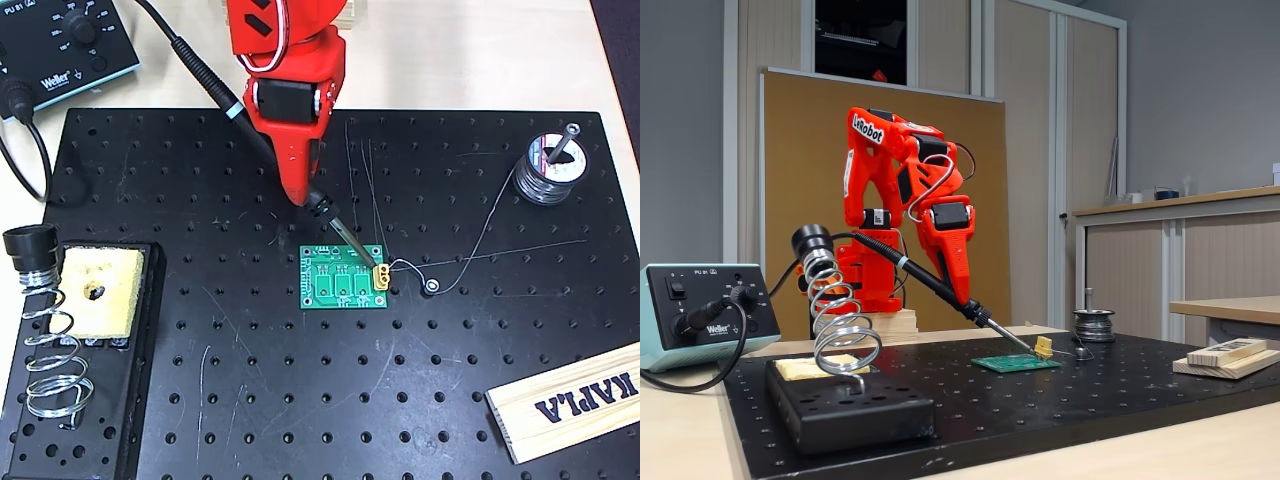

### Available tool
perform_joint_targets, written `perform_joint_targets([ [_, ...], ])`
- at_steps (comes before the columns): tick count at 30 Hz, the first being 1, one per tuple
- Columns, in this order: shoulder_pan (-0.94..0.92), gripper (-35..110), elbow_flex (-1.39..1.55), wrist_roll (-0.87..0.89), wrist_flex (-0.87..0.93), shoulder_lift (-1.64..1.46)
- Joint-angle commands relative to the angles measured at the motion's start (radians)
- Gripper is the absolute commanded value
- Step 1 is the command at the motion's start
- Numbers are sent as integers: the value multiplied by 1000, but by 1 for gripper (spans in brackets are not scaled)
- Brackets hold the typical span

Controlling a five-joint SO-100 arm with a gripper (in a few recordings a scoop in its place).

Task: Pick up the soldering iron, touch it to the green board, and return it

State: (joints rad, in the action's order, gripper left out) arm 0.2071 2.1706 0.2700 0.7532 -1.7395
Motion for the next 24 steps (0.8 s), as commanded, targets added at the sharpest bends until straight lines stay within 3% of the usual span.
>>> perform_joint_targets([
  [1, 18, 0, -40, 8, 2, -12],
  [24, 6, 0, 44, 11, 8, -97],
])
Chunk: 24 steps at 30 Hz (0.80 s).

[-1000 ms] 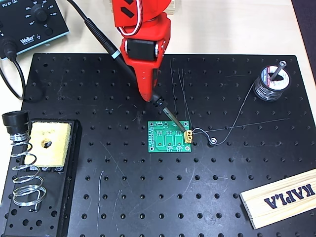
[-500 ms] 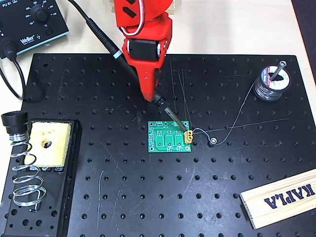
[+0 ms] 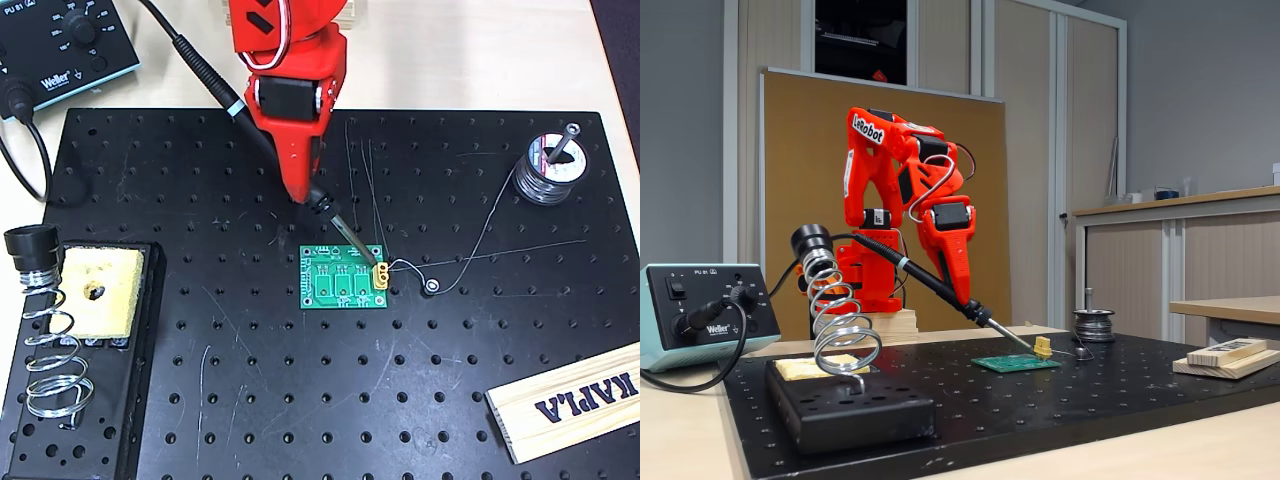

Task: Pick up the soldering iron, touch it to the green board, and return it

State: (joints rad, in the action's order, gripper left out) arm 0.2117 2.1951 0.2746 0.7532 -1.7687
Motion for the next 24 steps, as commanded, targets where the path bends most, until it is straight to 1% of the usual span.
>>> perform_joint_targets([
  [1, -5, 0, 31, 5, 12, -81],
  [9, -75, 0, 112, -38, 118, -250],
  [15, -158, 0, 141, -106, 202, -362],
  [19, -190, 0, 91, -143, 239, -362],
  [24, -195, 0, -32, -178, 275, -278],
])
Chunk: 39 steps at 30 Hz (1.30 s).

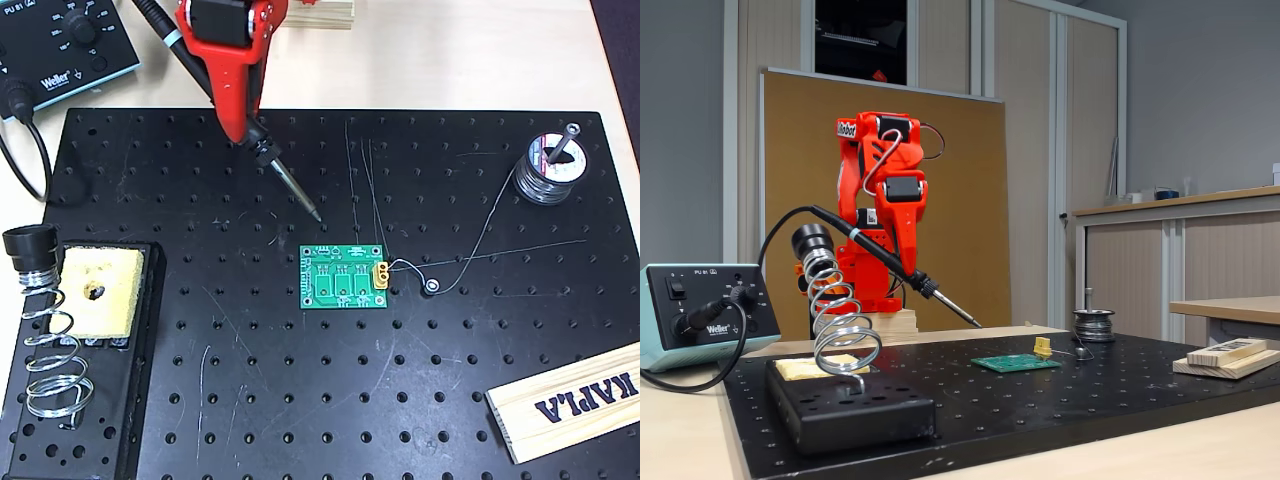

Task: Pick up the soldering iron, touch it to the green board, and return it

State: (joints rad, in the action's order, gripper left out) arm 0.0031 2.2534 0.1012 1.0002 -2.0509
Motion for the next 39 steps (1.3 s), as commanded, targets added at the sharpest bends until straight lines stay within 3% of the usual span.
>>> perform_joint_targets([
  [1, 14, 0, -120, -12, 34, 31],
  [13, 20, 0, -407, -80, 60, 311],
  [39, 112, 0, -509, -29, -52, 555],
])
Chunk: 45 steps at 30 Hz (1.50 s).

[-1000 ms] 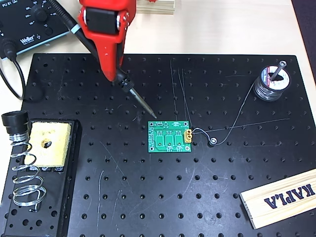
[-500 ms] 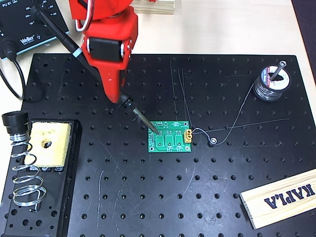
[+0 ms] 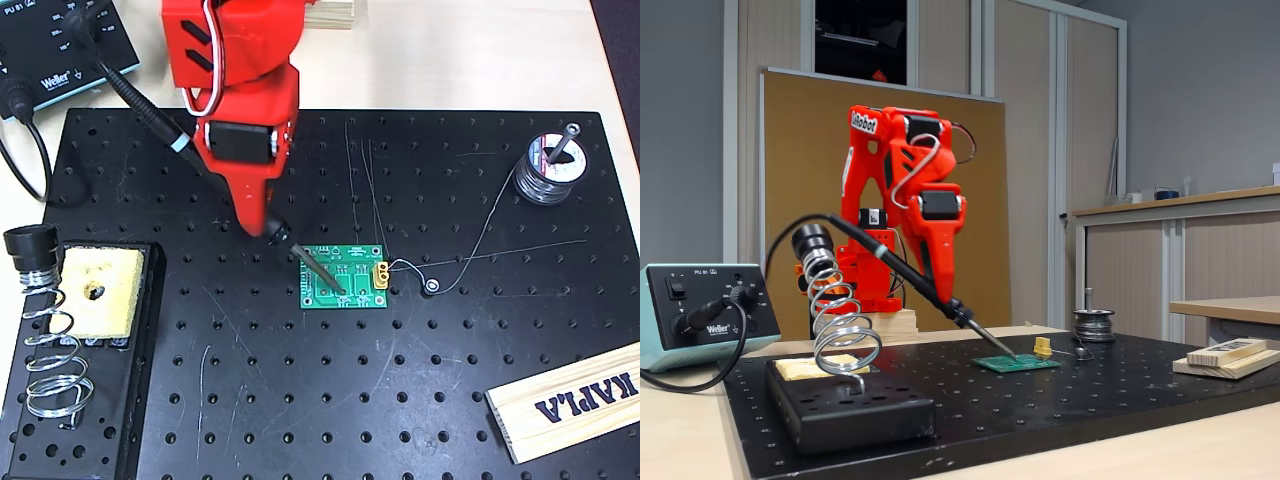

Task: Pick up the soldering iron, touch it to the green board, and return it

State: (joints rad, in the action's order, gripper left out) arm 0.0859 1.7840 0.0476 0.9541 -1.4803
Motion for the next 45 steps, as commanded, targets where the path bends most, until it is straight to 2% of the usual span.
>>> perform_joint_targets([
  [1, 35, 0, -41, 31, -6, -12],
  [24, 101, 0, 118, 127, -64, -87],
  [45, 98, 0, 130, 120, -84, -91],
])
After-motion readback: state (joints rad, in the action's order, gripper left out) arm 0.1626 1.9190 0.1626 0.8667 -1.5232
